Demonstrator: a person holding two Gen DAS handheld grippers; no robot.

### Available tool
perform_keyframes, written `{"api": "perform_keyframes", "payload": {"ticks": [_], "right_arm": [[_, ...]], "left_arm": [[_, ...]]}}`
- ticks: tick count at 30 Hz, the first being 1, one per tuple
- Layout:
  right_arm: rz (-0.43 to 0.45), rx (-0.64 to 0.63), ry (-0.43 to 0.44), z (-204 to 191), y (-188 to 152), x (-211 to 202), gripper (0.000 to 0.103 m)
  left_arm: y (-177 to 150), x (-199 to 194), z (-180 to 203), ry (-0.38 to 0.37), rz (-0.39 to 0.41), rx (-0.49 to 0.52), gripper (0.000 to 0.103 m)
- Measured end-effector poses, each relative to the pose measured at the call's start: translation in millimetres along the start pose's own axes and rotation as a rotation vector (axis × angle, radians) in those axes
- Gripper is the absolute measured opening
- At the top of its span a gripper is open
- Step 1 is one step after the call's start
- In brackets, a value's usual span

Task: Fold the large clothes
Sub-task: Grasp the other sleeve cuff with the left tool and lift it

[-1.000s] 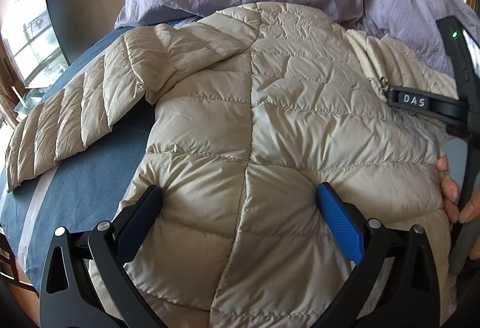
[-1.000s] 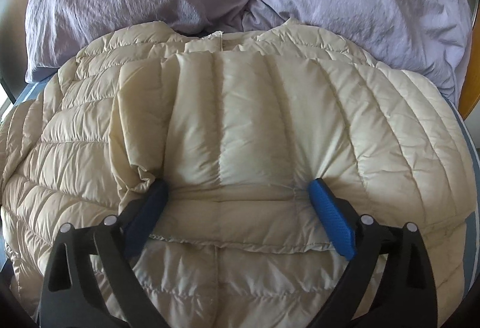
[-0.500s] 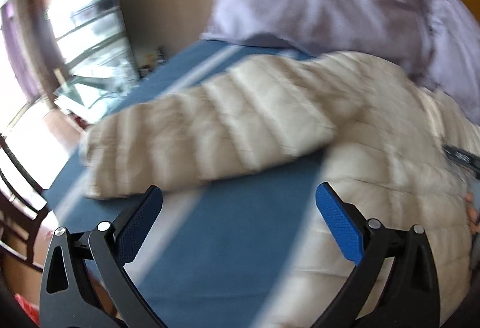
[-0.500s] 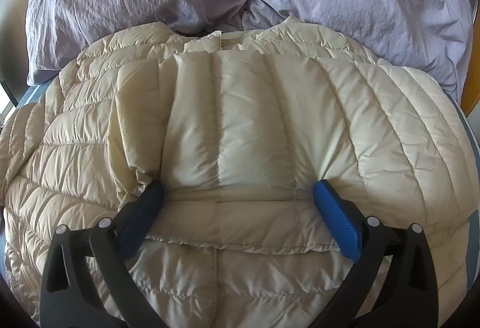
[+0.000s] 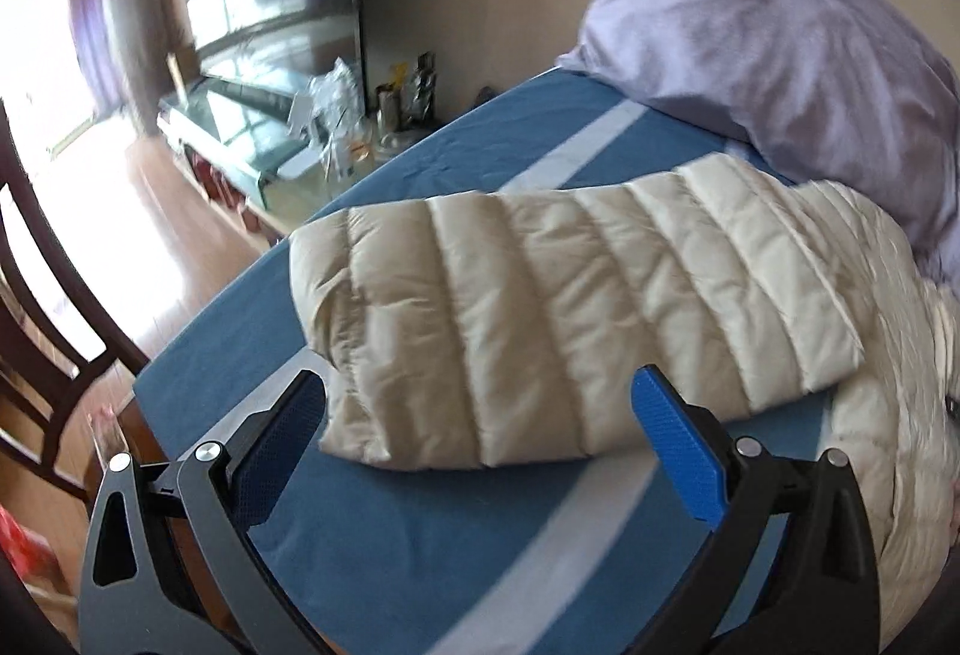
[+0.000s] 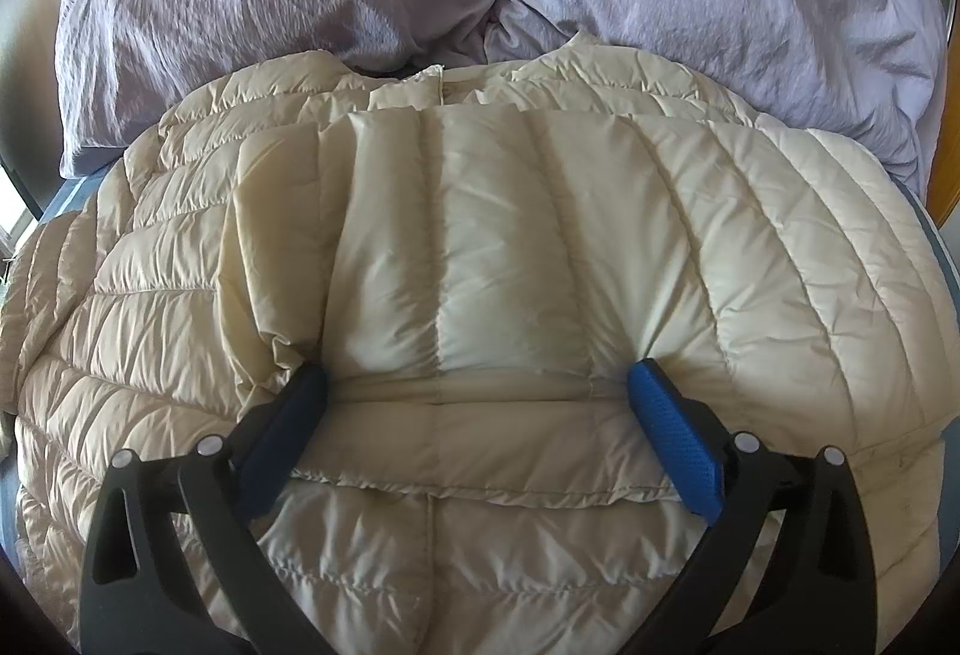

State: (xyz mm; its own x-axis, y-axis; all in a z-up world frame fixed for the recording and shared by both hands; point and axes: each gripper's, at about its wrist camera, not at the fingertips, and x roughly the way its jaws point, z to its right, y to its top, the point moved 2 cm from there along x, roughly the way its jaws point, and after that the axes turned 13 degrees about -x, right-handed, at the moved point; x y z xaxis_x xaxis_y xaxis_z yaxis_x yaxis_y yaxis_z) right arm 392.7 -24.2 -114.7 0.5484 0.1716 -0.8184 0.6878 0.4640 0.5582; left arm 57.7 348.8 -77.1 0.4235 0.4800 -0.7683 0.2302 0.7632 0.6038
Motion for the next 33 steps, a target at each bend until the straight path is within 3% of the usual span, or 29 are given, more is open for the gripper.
{"api": "perform_keyframes", "payload": {"ticks": [3, 6, 10, 16, 18, 21, 26, 33], "right_arm": [[0.001, 0.003, 0.001, -0.1, -0.1, 0.0, 0.101], [0.001, 0.003, 0.001, -0.1, -0.1, -0.1, 0.101], [0.001, 0.003, 0.001, -0.5, 0.1, -0.3, 0.101], [0.002, 0.003, 0.001, 0.2, 0.0, -0.8, 0.101], [0.002, 0.003, 0.001, 0.3, -0.1, -1.0, 0.101], [0.002, 0.004, 0.002, -0.1, -0.1, -1.4, 0.101], [0.002, 0.005, 0.001, 0.4, 0.2, -1.4, 0.101], [0.003, 0.005, 0.001, 0.3, 0.4, -1.7, 0.101]], "left_arm": [[2.5, 10.6, -10.2, -0.007, -0.048, -0.056, 0.100], [0.9, 21.7, -17.4, -0.012, -0.099, -0.104, 0.089], [1.7, 20.4, -17.0, 0.006, -0.078, -0.089, 0.079], [5.0, 22.5, -7.4, 0.033, -0.070, -0.064, 0.042], [5.4, 23.1, -3.5, 0.027, -0.069, -0.053, 0.025], [5.2, 22.3, 3.1, 0.031, -0.056, -0.020, 0.011], [6.3, 14.5, 12.9, 0.032, -0.021, 0.028, 0.004], [16.5, -10.6, 38.2, -0.016, 0.044, 0.068, 0.004]]}}
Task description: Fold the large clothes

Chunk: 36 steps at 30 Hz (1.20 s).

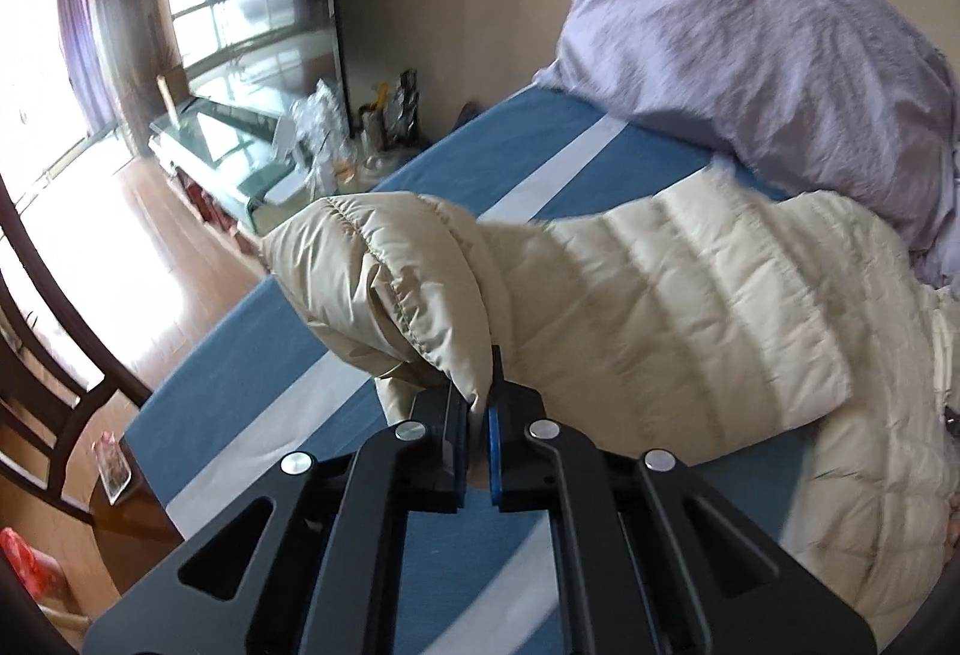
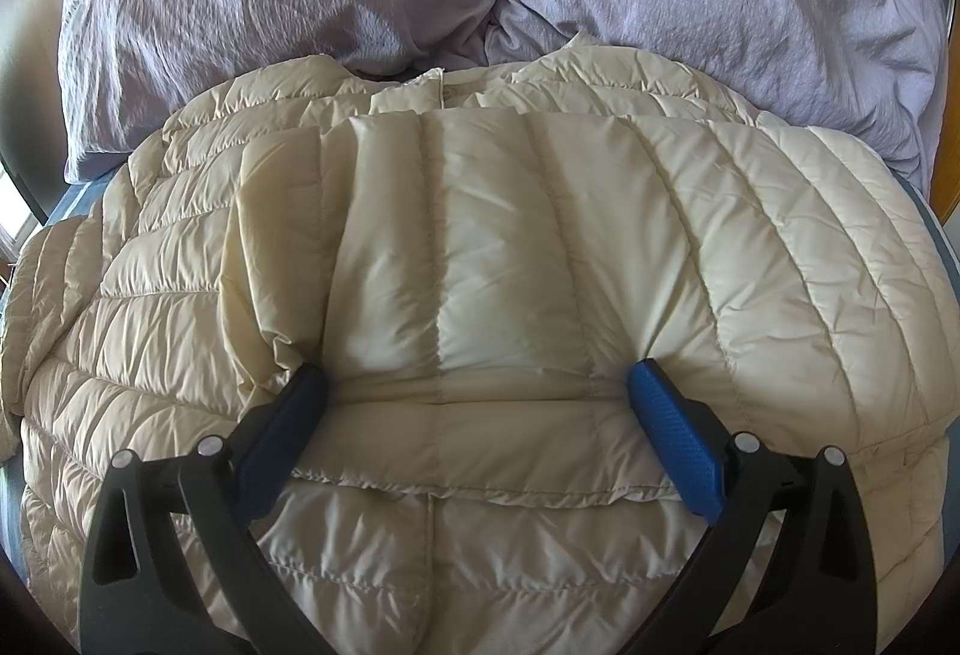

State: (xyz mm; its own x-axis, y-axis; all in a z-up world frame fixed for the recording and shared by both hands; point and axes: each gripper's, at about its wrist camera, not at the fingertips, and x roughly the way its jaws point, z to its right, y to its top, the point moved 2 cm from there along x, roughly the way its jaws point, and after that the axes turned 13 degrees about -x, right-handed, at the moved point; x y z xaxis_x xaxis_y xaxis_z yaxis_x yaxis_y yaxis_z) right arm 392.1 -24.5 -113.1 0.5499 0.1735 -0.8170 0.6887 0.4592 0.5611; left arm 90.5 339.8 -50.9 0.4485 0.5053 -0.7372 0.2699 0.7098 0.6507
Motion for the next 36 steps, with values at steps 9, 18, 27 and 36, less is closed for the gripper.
{"api": "perform_keyframes", "payload": {"ticks": [9, 18, 27, 36], "right_arm": [[-0.012, -0.002, 0.009, -0.1, 0.3, 0.5, 0.101], [-0.035, 0.039, 0.114, 14.3, 2.9, -19.3, 0.101], [0.027, 0.075, 0.110, 49.2, -12.1, -56.2, 0.101], [0.035, 0.089, 0.025, 84.7, -34.4, -59.2, 0.101]], "left_arm": [[11.9, -39.8, 72.9, -0.190, 0.041, 0.072, 0.004], [-14.8, -71.2, 174.2, -0.400, 0.006, 0.188, 0.004], [-61.5, -79.6, 263.3, -0.533, -0.086, 0.286, 0.004], [-112.3, -81.2, 338.3, -0.595, -0.179, 0.398, 0.004]]}}
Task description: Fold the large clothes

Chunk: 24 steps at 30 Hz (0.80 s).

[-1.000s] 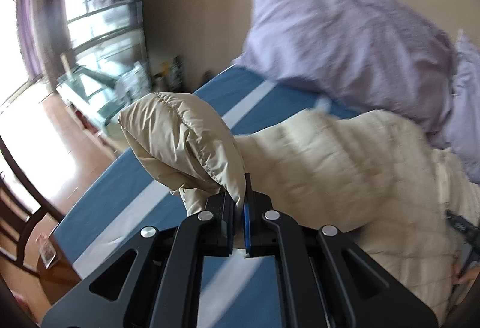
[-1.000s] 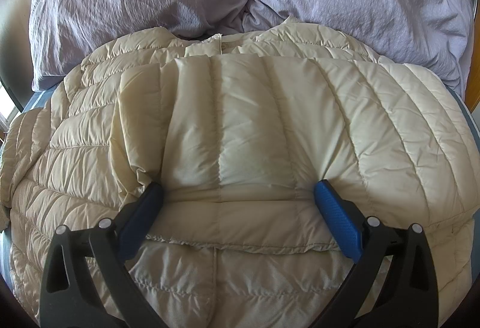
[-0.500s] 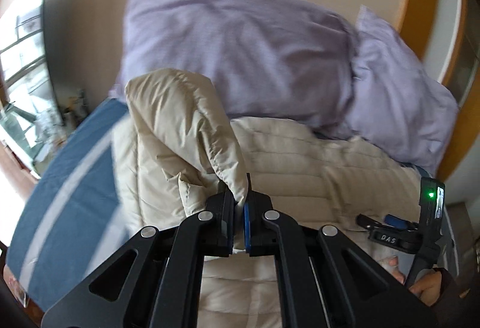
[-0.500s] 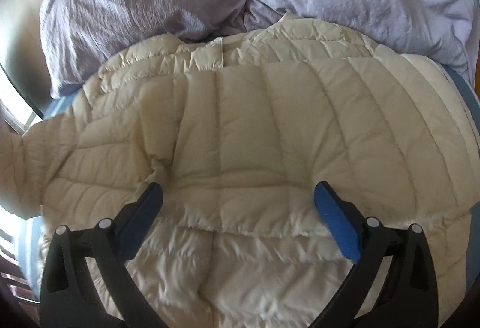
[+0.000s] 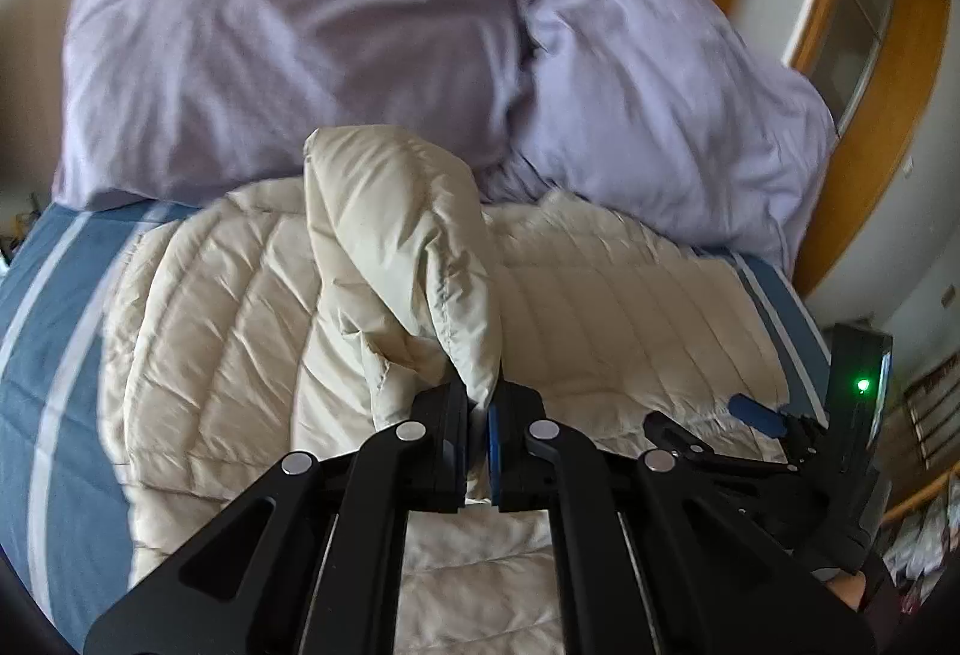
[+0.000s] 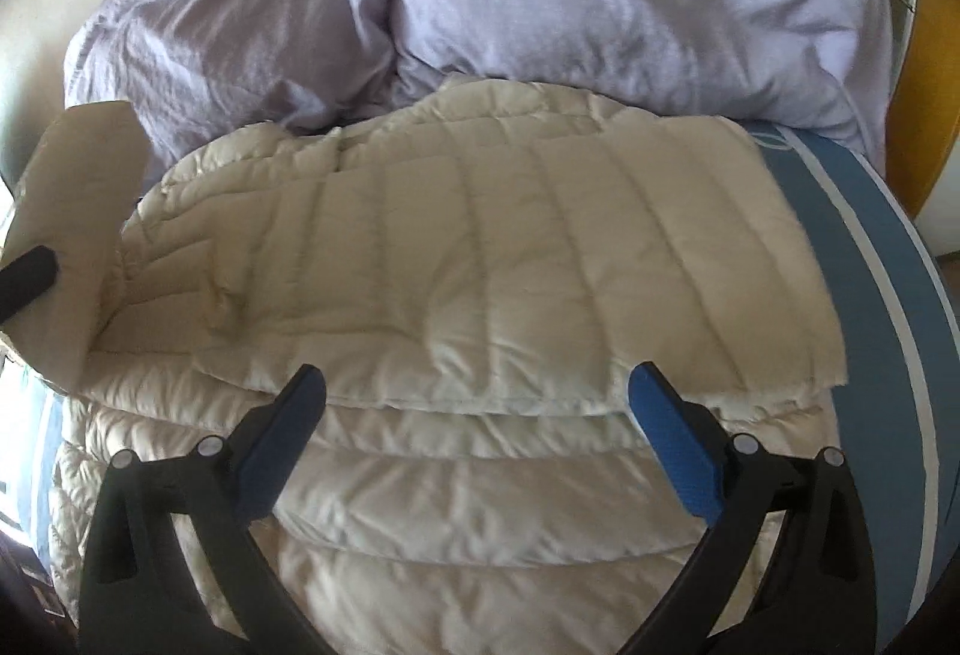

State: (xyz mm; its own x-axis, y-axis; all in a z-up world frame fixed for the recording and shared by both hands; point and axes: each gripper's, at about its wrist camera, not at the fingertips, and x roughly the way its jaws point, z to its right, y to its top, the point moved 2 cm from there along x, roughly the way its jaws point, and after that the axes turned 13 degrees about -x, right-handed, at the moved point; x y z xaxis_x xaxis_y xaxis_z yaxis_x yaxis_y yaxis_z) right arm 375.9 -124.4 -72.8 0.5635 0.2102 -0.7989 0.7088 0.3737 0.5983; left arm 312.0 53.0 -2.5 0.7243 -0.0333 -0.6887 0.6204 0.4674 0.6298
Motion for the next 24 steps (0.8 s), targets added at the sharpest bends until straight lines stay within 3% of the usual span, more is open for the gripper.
{"api": "perform_keyframes", "payload": {"ticks": [8, 10, 12, 13, 16, 24], "right_arm": [[0.009, 0.006, 0.006, 8.8, -7.9, -1.8, 0.101], [0.019, 0.002, -0.003, 9.3, -9.3, -2.8, 0.101], [0.023, 0.007, -0.004, 9.3, -9.8, -2.9, 0.101], [0.023, 0.009, -0.001, 9.7, -10.1, -2.8, 0.101], [0.022, 0.006, 0.001, 8.3, -10.9, -2.4, 0.101], [0.033, -0.005, -0.001, 3.3, -10.3, -6.4, 0.101]], "left_arm": [[-13.6, 19.0, 23.4, -0.010, -0.066, 0.025, 0.005], [-12.3, 12.8, 23.7, -0.019, -0.057, 0.030, 0.015], [-8.0, 3.6, 21.1, -0.018, -0.030, 0.026, 0.049], [-6.1, 0.2, 20.0, -0.010, -0.011, 0.026, 0.055], [0.1, -4.2, 12.1, 0.024, 0.019, 0.024, 0.056], [-5.4, 23.9, -10.3, 0.112, -0.029, -0.005, 0.056]]}}
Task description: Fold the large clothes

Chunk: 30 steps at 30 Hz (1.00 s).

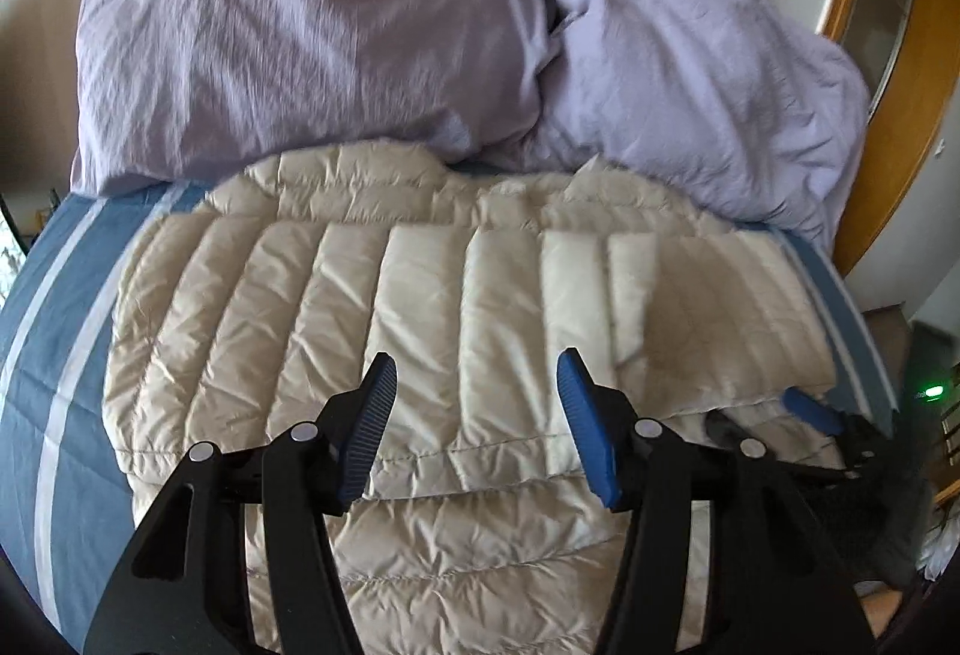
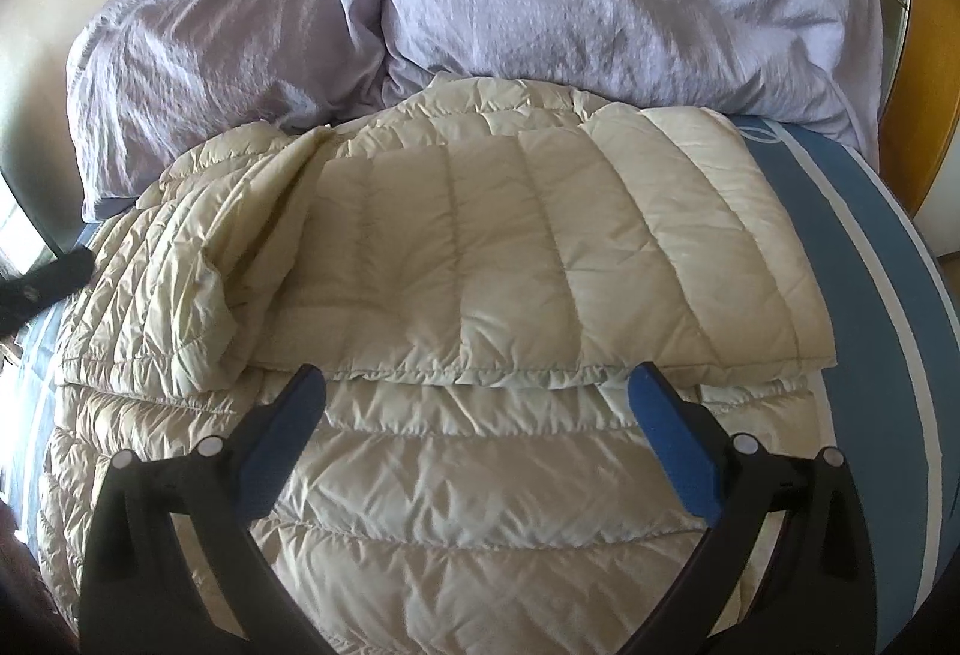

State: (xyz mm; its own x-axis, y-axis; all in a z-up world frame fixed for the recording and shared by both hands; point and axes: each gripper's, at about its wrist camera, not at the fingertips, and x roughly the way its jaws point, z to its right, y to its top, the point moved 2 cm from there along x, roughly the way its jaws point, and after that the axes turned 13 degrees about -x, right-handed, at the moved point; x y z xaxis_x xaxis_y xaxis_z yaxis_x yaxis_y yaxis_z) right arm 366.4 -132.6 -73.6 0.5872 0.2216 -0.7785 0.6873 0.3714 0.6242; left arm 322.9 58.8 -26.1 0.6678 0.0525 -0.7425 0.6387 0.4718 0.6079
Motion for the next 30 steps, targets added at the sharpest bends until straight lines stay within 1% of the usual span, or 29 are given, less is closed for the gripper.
{"api": "perform_keyframes", "payload": {"ticks": [8, 15, 18, 21, 23, 25, 27, 30], "right_arm": [[-0.005, 0.002, 0.002, 1.6, -2.7, 0.4, 0.101], [-0.014, 0.013, 0.005, 6.1, -7.9, 1.9, 0.101], [-0.014, 0.023, 0.006, 7.5, -9.5, -0.1, 0.101], [-0.011, 0.019, 0.005, 7.6, -10.9, -6.5, 0.101], [-0.003, 0.008, 0.002, 7.7, -12.2, -15.3, 0.101], [0.000, 0.001, -0.001, 9.4, -14.2, -24.0, 0.101], [0.000, -0.005, 0.001, 11.7, -17.0, -33.1, 0.101], [-0.007, -0.024, 0.001, 17.0, -25.2, -48.9, 0.101]], "left_arm": [[-22.3, 42.6, 9.9, 0.049, -0.085, 0.038, 0.056], [-33.8, 70.6, 21.7, 0.115, -0.100, 0.075, 0.056], [-33.9, 73.6, 24.8, 0.124, -0.101, 0.081, 0.056], [-31.5, 65.6, 20.9, 0.087, -0.115, 0.054, 0.058], [-31.8, 52.9, 16.6, 0.064, -0.110, 0.051, 0.059], [-33.1, 33.8, 7.8, 0.045, -0.090, 0.059, 0.063], [-35.3, 14.8, -3.4, 0.041, -0.061, 0.067, 0.067], [-39.6, -14.3, -31.0, 0.041, -0.028, 0.063, 0.068]]}}
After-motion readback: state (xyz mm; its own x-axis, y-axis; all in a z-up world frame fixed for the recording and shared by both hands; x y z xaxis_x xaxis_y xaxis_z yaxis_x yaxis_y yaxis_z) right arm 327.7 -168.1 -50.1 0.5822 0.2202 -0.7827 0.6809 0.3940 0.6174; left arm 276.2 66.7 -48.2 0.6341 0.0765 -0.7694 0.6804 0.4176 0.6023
